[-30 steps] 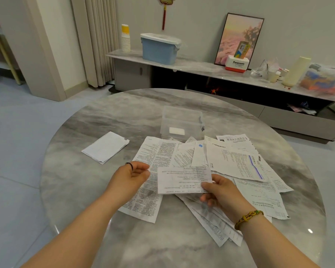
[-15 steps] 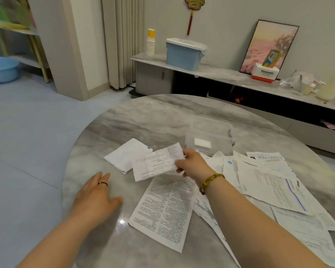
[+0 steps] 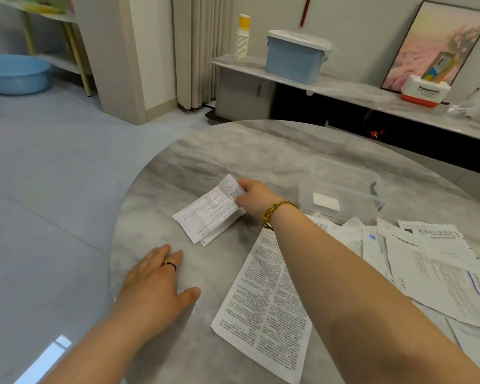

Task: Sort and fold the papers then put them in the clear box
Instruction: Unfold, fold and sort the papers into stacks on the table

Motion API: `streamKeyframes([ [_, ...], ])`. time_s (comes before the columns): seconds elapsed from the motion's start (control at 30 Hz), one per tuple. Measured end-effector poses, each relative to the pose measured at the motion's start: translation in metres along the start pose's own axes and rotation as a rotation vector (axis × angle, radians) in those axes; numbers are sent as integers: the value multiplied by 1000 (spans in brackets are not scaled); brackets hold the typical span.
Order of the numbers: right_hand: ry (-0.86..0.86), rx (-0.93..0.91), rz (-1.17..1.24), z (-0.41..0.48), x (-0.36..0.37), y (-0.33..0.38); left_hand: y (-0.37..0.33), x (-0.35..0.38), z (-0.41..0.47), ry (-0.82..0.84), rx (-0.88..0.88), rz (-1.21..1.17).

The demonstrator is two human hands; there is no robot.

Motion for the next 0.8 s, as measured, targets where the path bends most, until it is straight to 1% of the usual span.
streamKeyframes([
  [0.17,25,32,-114,16,4,-11,3,-2,0,-8,22,-12],
  [0.27,1,40,-153,23,7,-14,3,-1,0,-5,19,-25],
  [0.47,-43,9,-316,32,13,-19,2,0,3,-5,26,-15],
  [0.67,-117,40,-318,32,16,-22,3,0,4,1,25,-10],
  [0.8,-205,22,-237,20,9,-19,1,-1,2,0,32,-12],
])
Point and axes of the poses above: each hand's wrist, its own z-axis towards the middle knuckle, its own x-axis out of the palm, y = z × x, the point moved 2 cm from there along z, towards the middle knuckle, and after that the axes turned 11 degrees about z, right-handed, at the moved point
